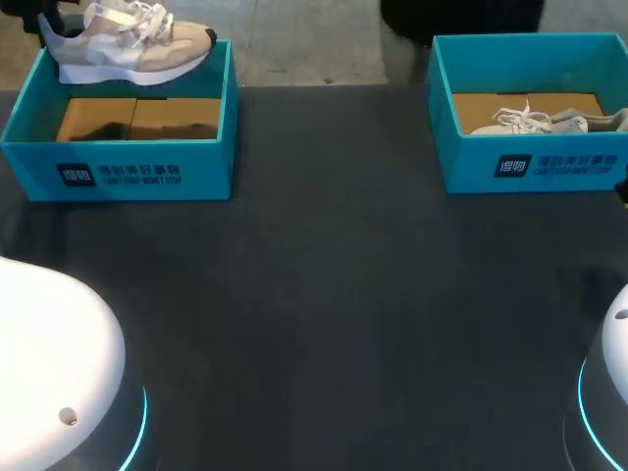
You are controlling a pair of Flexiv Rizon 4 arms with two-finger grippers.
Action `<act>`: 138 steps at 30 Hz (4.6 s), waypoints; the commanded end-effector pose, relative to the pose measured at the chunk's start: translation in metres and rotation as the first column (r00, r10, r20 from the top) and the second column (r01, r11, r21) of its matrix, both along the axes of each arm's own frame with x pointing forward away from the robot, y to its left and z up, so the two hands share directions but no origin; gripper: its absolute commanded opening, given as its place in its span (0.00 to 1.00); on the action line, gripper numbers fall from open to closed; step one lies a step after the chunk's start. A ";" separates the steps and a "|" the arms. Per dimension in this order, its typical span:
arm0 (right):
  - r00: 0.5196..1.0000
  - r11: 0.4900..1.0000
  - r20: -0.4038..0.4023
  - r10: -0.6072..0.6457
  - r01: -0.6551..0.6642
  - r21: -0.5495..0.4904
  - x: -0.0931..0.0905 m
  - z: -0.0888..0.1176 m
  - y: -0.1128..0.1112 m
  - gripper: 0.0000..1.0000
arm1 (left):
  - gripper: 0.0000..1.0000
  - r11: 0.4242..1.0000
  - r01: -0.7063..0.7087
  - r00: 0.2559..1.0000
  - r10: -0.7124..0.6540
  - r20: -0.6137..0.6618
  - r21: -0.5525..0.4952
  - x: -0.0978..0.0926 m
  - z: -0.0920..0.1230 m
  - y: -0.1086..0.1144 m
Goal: Take the shoe out of the shoebox, open the shoe tongue, remove and reinsert the insole, then place the shoe into the shoebox
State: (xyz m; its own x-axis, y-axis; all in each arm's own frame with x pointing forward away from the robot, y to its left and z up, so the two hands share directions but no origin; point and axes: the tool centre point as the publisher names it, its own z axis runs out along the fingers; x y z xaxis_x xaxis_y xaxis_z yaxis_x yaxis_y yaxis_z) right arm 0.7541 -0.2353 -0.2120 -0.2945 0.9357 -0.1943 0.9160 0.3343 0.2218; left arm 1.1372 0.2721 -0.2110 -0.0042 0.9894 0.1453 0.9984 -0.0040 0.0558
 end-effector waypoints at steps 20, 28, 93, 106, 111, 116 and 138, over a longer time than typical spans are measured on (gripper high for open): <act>1.000 1.000 -0.001 0.002 -0.002 0.002 0.001 -0.001 0.000 1.00 | 0.00 0.998 -0.057 0.997 0.056 0.057 0.019 -0.094 0.033 -0.035; 1.000 1.000 -0.001 0.002 -0.002 0.002 0.001 -0.001 0.000 1.00 | 0.00 0.997 -0.081 0.995 0.081 0.050 -0.010 -0.139 0.034 -0.065; 1.000 1.000 -0.001 0.002 -0.002 0.002 0.001 -0.001 0.000 1.00 | 0.00 0.996 -0.081 0.996 0.079 0.045 0.043 -0.442 -0.002 -0.250; 1.000 1.000 -0.001 0.002 -0.002 0.002 0.001 -0.001 0.000 1.00 | 0.00 0.995 -0.100 0.995 0.100 -0.001 0.021 -0.425 -0.017 -0.253; 1.000 1.000 -0.001 0.002 -0.002 0.002 0.001 -0.001 0.000 1.00 | 0.00 0.995 -0.091 0.996 0.092 -0.010 0.042 -0.420 -0.029 -0.256; 1.000 1.000 -0.001 0.002 -0.002 0.002 0.001 -0.001 0.000 1.00 | 0.00 0.996 -0.075 0.997 0.075 -0.009 0.054 -0.416 -0.048 -0.263; 1.000 1.000 -0.001 0.002 -0.002 0.002 0.001 -0.001 0.000 1.00 | 0.00 0.991 -0.109 0.993 0.112 -0.043 0.077 -0.401 -0.113 -0.270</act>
State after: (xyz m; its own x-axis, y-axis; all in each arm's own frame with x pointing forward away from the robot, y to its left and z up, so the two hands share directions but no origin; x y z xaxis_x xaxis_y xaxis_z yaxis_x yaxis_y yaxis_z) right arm 0.7540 -0.2353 -0.2125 -0.2943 0.9358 -0.1940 0.9158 0.3341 0.2227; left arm 0.7317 0.0039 -0.3151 -0.1039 0.9691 0.2237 0.9946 0.1027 0.0169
